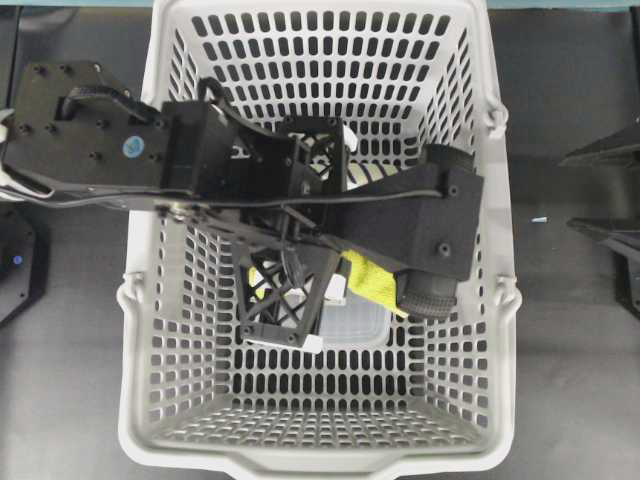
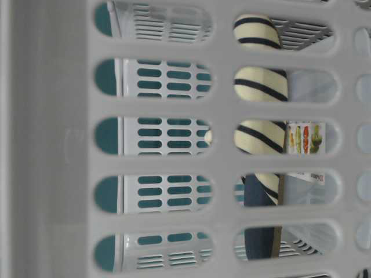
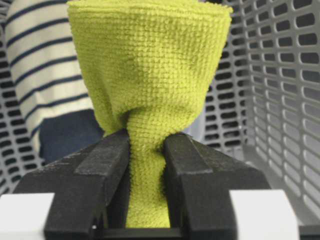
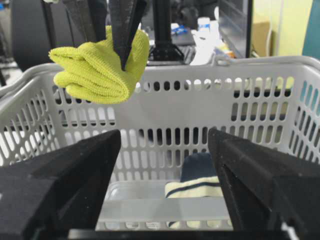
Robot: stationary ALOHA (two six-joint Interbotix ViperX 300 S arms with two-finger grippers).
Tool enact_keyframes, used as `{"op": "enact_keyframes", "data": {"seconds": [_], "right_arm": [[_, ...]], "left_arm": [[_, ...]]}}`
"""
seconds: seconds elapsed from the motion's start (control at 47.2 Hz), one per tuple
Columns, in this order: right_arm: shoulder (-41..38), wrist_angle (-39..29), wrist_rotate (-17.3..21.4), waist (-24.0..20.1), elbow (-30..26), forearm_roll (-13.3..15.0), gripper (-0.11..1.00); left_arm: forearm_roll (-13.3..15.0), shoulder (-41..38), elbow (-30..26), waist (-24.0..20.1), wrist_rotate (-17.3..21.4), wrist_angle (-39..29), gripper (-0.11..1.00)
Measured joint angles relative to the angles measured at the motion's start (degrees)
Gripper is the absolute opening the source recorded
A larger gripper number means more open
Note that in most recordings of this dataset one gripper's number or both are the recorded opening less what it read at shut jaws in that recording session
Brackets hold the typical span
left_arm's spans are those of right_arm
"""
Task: Pick up the yellow cloth from the shopping basket with the left arm.
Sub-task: 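Lift the yellow cloth upward out of the basket with the left gripper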
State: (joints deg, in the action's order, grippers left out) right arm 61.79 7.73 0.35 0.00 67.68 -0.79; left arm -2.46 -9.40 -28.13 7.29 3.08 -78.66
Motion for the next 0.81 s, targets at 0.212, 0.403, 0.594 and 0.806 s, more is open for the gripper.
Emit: {"op": "enact_keyframes", "data": {"seconds": [0.212, 0.403, 0.594, 0.806], "right_arm": [[0.62, -1.14, 0.00, -0.09, 0.00, 0.00, 0.68], [2.02, -2.81, 0.09, 0.00, 0.00, -0.09, 0.68], [2.81, -3.60, 0.09, 0.00, 0.00, 0.00, 0.68], [2.99, -4.04, 0.09, 0.00, 0.00, -0.09, 0.68]], "left_arm": [[0.09, 0.00, 0.00, -0.62, 0.09, 0.00, 0.16], [0.00, 0.00, -0.35, -1.23, -0.79, 0.00, 0.16], [0.00, 0.00, -1.32, -2.72, -0.88, 0.00, 0.16], [0.00, 0.00, -1.49, -3.08, -0.88, -2.81, 0.16]]}}
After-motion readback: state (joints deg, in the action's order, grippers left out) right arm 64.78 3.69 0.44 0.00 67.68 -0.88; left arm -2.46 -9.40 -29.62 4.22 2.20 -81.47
